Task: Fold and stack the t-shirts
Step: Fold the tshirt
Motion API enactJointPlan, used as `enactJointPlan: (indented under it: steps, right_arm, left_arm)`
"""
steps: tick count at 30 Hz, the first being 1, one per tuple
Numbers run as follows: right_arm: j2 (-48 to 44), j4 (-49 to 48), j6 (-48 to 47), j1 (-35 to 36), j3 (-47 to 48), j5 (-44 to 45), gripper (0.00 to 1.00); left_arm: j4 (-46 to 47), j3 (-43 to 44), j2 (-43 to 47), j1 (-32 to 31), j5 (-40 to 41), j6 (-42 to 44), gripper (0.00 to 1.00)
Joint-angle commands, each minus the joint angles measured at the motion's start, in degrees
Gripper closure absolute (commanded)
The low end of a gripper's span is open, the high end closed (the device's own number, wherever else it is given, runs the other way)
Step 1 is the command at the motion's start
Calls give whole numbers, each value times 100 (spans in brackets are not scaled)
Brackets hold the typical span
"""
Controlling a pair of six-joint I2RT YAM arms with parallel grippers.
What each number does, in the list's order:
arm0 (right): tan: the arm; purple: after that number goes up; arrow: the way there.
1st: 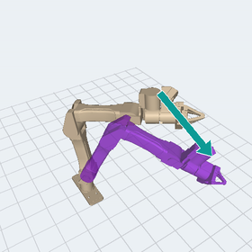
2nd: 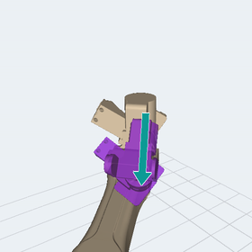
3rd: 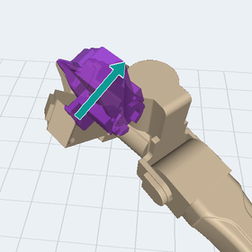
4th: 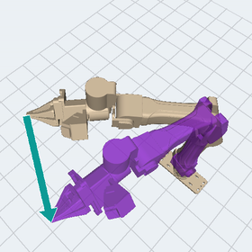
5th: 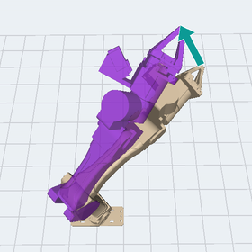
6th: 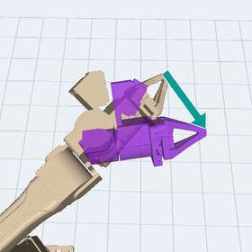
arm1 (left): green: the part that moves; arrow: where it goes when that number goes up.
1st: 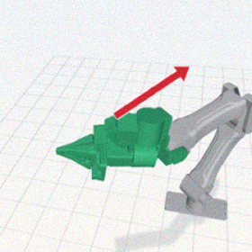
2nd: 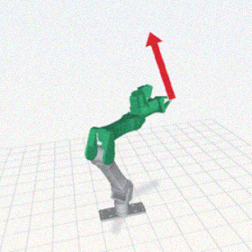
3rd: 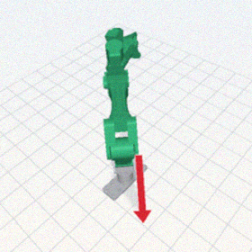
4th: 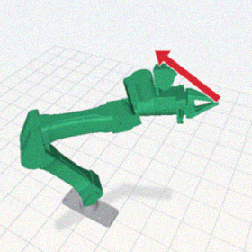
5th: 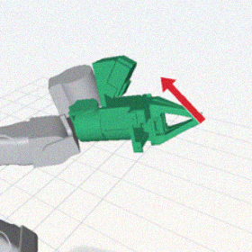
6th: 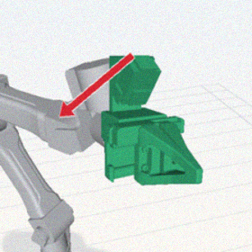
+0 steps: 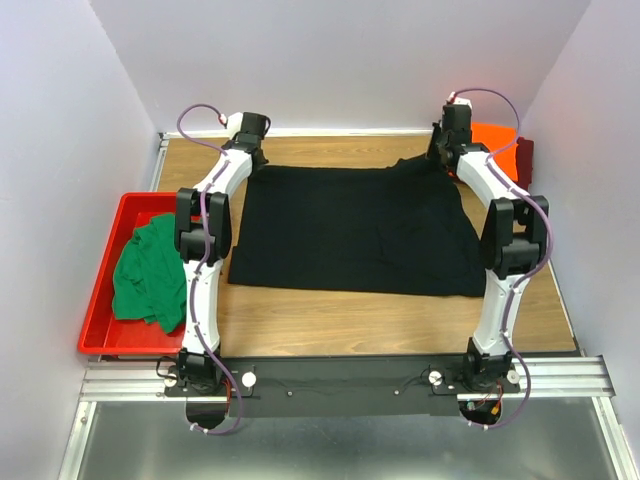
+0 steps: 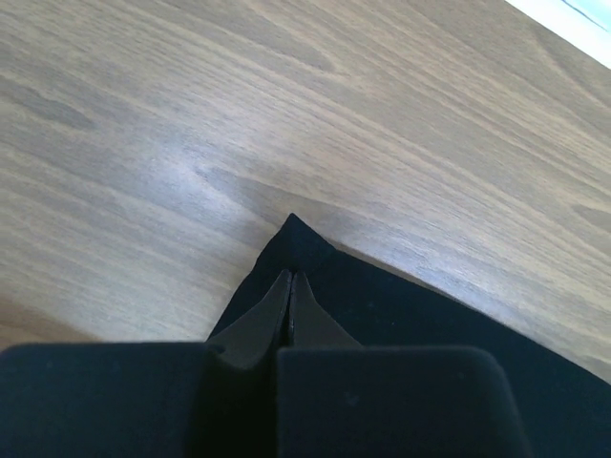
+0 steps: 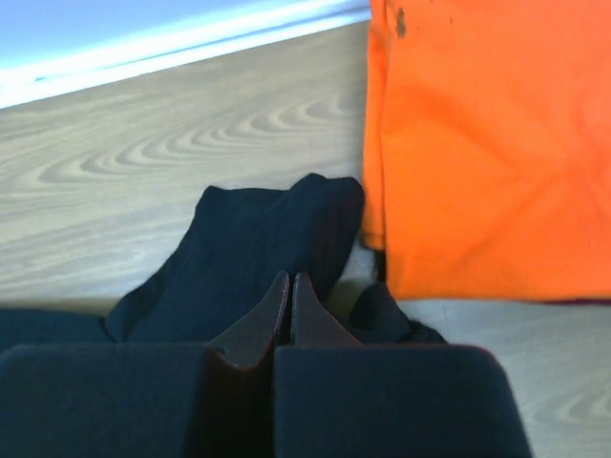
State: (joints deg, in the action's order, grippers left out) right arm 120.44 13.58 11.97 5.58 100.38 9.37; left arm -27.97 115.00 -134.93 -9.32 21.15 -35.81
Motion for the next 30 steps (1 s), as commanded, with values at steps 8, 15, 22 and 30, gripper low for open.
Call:
enactJointPlan:
  steps: [8,15,22,30]
  right_arm:
    - [-1083,-101,332,-5,-1090,373,100]
    - [-1917,-93,815,-5,-2099,460,100]
    - [-2788,-75,1597,-5,-3198,391,100]
    - [-3887,223,1888,4,-4008,171,99]
  left_arm:
    - [546,-856,1003,53,-207,-119,100]
    - [661,-1533,1487,53,-251,-198,100]
    - [801,-2586,2199,45,-453,-417,100]
    - [986,-3580,2990,36,-620,-602,100]
